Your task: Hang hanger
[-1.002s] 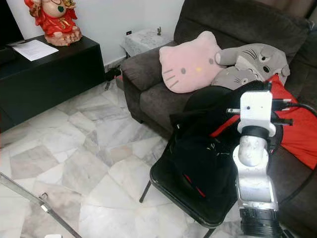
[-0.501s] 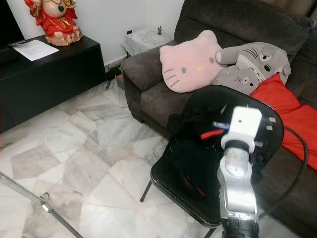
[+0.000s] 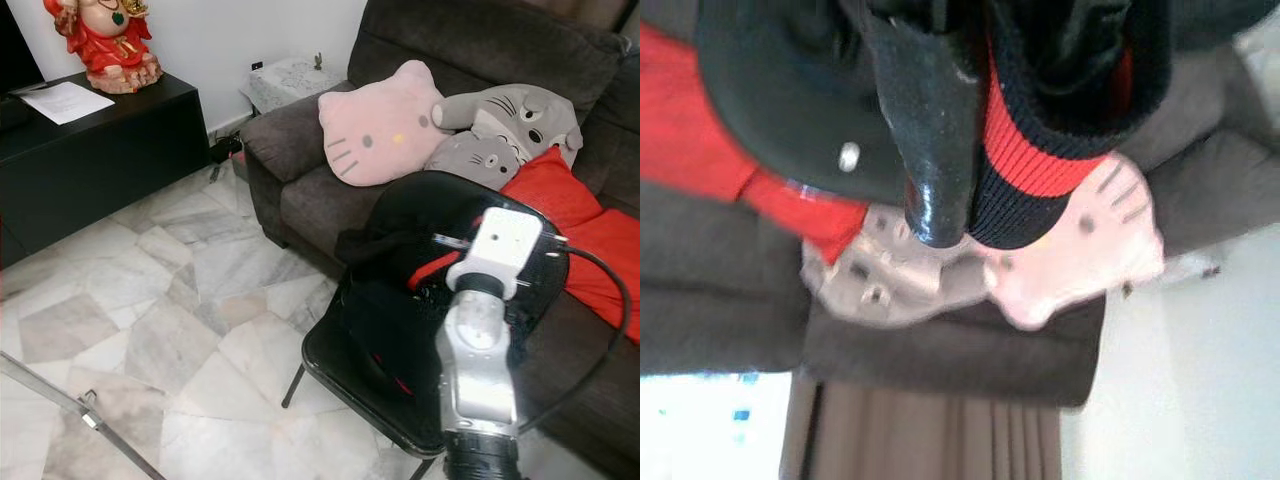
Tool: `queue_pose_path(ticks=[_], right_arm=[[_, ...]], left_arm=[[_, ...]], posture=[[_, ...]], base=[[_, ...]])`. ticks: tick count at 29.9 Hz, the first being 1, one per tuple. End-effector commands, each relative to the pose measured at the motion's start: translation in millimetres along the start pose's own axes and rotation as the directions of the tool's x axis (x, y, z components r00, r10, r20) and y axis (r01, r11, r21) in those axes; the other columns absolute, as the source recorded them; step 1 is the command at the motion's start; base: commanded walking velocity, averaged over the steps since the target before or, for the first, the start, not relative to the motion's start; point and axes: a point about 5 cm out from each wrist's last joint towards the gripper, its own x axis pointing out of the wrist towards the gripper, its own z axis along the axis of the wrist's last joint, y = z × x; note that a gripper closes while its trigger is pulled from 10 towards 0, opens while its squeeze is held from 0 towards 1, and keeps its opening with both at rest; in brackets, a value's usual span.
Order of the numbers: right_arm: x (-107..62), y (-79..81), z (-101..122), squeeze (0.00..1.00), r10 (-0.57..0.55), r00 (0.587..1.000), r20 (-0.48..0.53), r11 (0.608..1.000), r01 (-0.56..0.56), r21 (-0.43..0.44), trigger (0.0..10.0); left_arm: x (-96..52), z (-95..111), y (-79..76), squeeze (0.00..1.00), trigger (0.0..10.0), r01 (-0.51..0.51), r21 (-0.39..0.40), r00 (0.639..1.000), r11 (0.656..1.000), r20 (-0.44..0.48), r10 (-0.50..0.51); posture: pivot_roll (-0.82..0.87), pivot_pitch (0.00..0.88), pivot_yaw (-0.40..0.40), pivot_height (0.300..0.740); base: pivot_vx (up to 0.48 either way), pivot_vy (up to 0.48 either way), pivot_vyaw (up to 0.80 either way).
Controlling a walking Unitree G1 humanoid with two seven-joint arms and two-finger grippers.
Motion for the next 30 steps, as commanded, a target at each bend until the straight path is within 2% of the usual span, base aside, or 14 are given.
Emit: queue_pose_path(ticks=[1,7,14,23,30], right_arm=[[-4.2,-6.7,0,0.0,-0.027,1.0,0.0,1.0,0.027,0.011,10.0],[-14.4,-7.0,-8,0.0,-0.036,0.999,-0.015,0.999,0.036,0.011,10.0],[-8.7,-11.0,-7,0.0,-0.056,0.998,-0.012,0.998,0.056,0.007,10.0],[-5.4,-17.0,-2,0.0,-0.094,0.996,0.007,0.996,0.094,0.008,10.0],[0.5,-25.8,8,0.0,-0.146,0.988,0.058,0.989,0.146,0.006,10.0]], left_arm=[[-1.8,-11,-2.6,0.0,10.0,0.009,0.028,0.999,1.0,-0.039,-0.008],[-1.6,-10,-2.3,0.0,10.0,0.015,0.04,0.999,0.999,-0.039,-0.014],[0.8,-3,-5.5,0.0,10.0,0.019,0.039,0.999,0.999,-0.027,-0.018],[1.4,-2,-6.2,0.0,10.0,0.019,0.032,1.0,0.999,-0.025,-0.018],[1.0,-3,-5.7,0.0,10.0,0.019,0.029,0.999,0.999,-0.028,-0.018]], posture=[[-0.17,0.097,-0.024,0.74],[-0.16,0.09,-0.013,0.74],[-0.15,0.075,-0.016,0.74],[-0.16,0.1,-0.02,0.74],[-0.17,0.114,-0.019,0.74]], base=[[0.0,0.0,0.0],[0.0,0.0,0.0],[0.0,0.0,0.0],[0.0,0.0,0.0],[0.0,0.0,0.0]])
